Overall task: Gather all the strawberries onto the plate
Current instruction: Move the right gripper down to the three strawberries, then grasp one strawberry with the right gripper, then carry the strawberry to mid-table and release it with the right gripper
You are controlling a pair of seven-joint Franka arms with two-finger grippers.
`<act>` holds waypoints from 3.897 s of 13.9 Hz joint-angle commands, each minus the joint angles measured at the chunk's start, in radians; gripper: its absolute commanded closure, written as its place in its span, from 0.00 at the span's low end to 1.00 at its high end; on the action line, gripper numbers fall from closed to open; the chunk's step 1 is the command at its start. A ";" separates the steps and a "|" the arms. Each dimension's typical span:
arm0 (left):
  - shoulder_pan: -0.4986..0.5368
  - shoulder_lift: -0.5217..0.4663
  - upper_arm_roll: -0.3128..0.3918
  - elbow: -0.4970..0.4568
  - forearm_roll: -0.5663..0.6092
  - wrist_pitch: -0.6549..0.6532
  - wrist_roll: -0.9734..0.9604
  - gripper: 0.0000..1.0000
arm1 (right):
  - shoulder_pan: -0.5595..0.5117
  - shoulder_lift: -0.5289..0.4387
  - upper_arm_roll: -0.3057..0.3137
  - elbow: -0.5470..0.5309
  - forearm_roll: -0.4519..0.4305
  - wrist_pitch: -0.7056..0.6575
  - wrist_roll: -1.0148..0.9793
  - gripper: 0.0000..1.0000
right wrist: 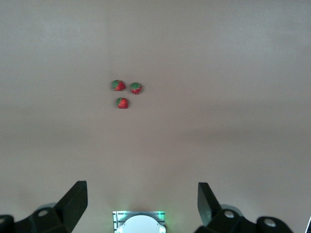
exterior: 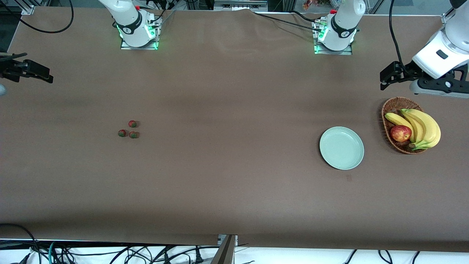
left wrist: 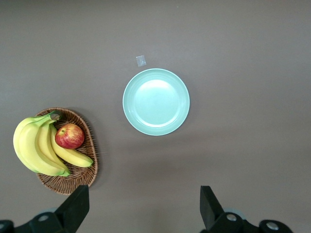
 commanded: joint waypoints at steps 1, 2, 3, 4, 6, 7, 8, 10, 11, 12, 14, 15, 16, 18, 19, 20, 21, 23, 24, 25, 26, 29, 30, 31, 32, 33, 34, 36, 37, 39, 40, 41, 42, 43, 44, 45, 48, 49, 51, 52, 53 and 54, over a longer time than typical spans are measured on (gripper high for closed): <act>-0.003 0.012 -0.016 0.035 0.008 -0.052 0.010 0.00 | 0.003 0.008 -0.007 0.022 0.034 -0.012 -0.011 0.00; -0.006 0.010 -0.019 0.035 0.004 -0.074 0.013 0.00 | 0.001 0.009 -0.009 0.022 0.036 -0.015 -0.014 0.00; -0.012 0.009 -0.027 0.038 0.004 -0.098 0.013 0.00 | 0.001 0.011 -0.009 0.022 0.036 -0.011 -0.015 0.00; -0.013 0.007 -0.043 0.038 0.004 -0.105 0.007 0.00 | 0.001 0.020 -0.009 0.022 0.036 -0.011 -0.015 0.00; -0.013 0.010 -0.045 0.054 0.011 -0.102 -0.004 0.00 | 0.001 0.029 -0.009 0.022 0.036 0.012 -0.009 0.00; -0.013 0.012 -0.045 0.061 0.017 -0.100 -0.004 0.00 | 0.001 0.040 -0.009 0.019 0.037 0.050 -0.011 0.00; -0.003 0.016 -0.041 0.061 0.019 -0.099 -0.006 0.00 | 0.001 0.075 -0.009 0.013 0.039 0.069 -0.011 0.00; 0.030 0.033 -0.030 0.062 0.025 -0.096 -0.006 0.00 | -0.004 0.145 -0.010 0.014 0.100 0.121 -0.011 0.00; 0.064 0.033 -0.031 0.062 0.027 -0.096 -0.004 0.00 | 0.000 0.176 -0.010 0.014 0.102 0.151 -0.005 0.00; 0.087 0.030 -0.030 0.062 0.025 -0.096 -0.004 0.00 | 0.003 0.208 -0.009 0.014 0.103 0.176 -0.002 0.00; 0.098 0.024 -0.031 0.064 0.024 -0.100 -0.006 0.00 | 0.007 0.289 -0.004 0.014 0.105 0.211 -0.002 0.00; 0.098 0.024 -0.034 0.065 0.024 -0.102 -0.006 0.00 | 0.009 0.329 -0.003 0.014 0.100 0.242 -0.005 0.00; 0.098 0.024 -0.036 0.064 0.024 -0.102 -0.006 0.00 | 0.009 0.362 -0.004 0.010 0.091 0.270 -0.006 0.00; 0.096 0.032 -0.037 0.064 0.024 -0.100 -0.006 0.00 | 0.009 0.423 -0.004 -0.015 0.080 0.331 -0.006 0.00; 0.096 0.036 -0.037 0.062 0.024 -0.099 -0.007 0.00 | 0.009 0.443 -0.006 -0.045 0.071 0.381 -0.005 0.00; 0.096 0.035 -0.039 0.062 0.025 -0.097 -0.009 0.00 | 0.007 0.457 -0.006 -0.083 0.061 0.433 -0.005 0.00; 0.096 0.038 -0.040 0.064 0.024 -0.097 -0.009 0.00 | 0.007 0.466 -0.006 -0.123 0.057 0.487 -0.002 0.00; 0.096 0.044 -0.039 0.067 0.016 -0.088 -0.009 0.00 | 0.007 0.480 -0.006 -0.195 0.057 0.593 -0.002 0.00; 0.096 0.043 -0.039 0.071 0.020 -0.088 -0.009 0.00 | 0.007 0.485 -0.006 -0.237 0.057 0.644 -0.002 0.00; 0.098 0.039 -0.039 0.070 0.021 -0.097 -0.007 0.00 | 0.007 0.486 -0.007 -0.280 0.057 0.693 -0.002 0.00; 0.096 0.039 -0.037 0.070 0.022 -0.100 -0.007 0.00 | 0.007 0.486 -0.007 -0.318 0.057 0.730 -0.002 0.00; 0.096 0.039 -0.039 0.067 0.021 -0.103 -0.009 0.00 | 0.009 0.485 -0.007 -0.398 0.057 0.791 -0.002 0.00; 0.095 0.036 -0.042 0.064 0.021 -0.105 -0.009 0.00 | 0.009 0.486 -0.007 -0.406 0.057 0.796 0.000 0.00; 0.089 0.036 -0.048 0.067 0.021 -0.106 -0.009 0.00 | 0.009 0.486 -0.007 -0.407 0.057 0.796 0.000 0.00; 0.089 0.038 -0.057 0.067 0.021 -0.105 -0.009 0.00 | 0.009 0.486 -0.006 -0.409 0.057 0.796 0.000 0.00; 0.089 0.044 -0.060 0.065 0.025 -0.105 -0.009 0.00 | 0.012 0.488 -0.007 -0.413 0.056 0.796 0.000 0.00; 0.090 0.044 -0.059 0.061 0.025 -0.105 -0.009 0.00 | 0.019 0.488 -0.007 -0.417 0.056 0.796 0.000 0.00; 0.096 0.046 -0.057 0.059 0.024 -0.106 -0.007 0.00 | 0.026 0.488 -0.007 -0.424 0.056 0.796 0.000 0.01; 0.096 0.046 -0.057 0.058 0.024 -0.106 -0.007 0.00 | 0.027 0.488 -0.006 -0.424 0.056 0.796 0.000 0.02; 0.096 0.047 -0.057 0.061 0.025 -0.105 -0.007 0.00 | 0.032 0.489 -0.007 -0.424 0.054 0.796 0.000 0.23; 0.096 0.047 -0.057 0.059 0.025 -0.105 -0.007 0.00 | 0.032 0.491 -0.007 -0.424 0.054 0.794 0.000 0.43; 0.096 0.047 -0.057 0.059 0.025 -0.105 -0.007 0.00 | 0.032 0.491 -0.007 -0.424 0.054 0.794 0.000 0.61; 0.096 0.047 -0.056 0.058 0.025 -0.105 -0.009 0.00 | 0.032 0.491 -0.007 -0.424 0.054 0.793 -0.002 0.74; 0.096 0.047 -0.057 0.058 0.025 -0.105 -0.009 0.00 | 0.032 0.491 -0.007 -0.424 0.054 0.790 -0.002 0.80; 0.096 0.047 -0.057 0.058 0.025 -0.105 -0.009 0.00 | 0.032 0.491 -0.007 -0.424 0.054 0.790 -0.002 0.81; 0.096 0.046 -0.057 0.058 0.025 -0.105 -0.009 0.00 | 0.032 0.492 -0.007 -0.424 0.054 0.790 0.000 0.81; 0.096 0.044 -0.059 0.062 0.025 -0.106 -0.009 0.00 | 0.030 0.486 -0.006 -0.404 0.054 0.781 -0.011 0.86; 0.095 0.044 -0.059 0.064 0.025 -0.108 -0.009 0.00 | 0.030 0.474 -0.006 -0.375 0.054 0.764 -0.014 0.87; 0.096 0.043 -0.059 0.064 0.025 -0.108 -0.009 0.00 | 0.036 0.466 0.000 -0.249 0.067 0.625 -0.002 0.87; 0.096 0.041 -0.059 0.064 0.025 -0.109 -0.007 0.00 | 0.058 0.469 0.011 -0.184 0.068 0.554 0.015 0.88; 0.096 0.039 -0.059 0.064 0.025 -0.111 -0.007 0.00 | 0.093 0.471 0.014 -0.141 0.068 0.520 0.061 0.88; 0.096 0.039 -0.059 0.065 0.025 -0.112 -0.007 0.00 | 0.143 0.471 0.016 -0.119 0.068 0.515 0.133 0.88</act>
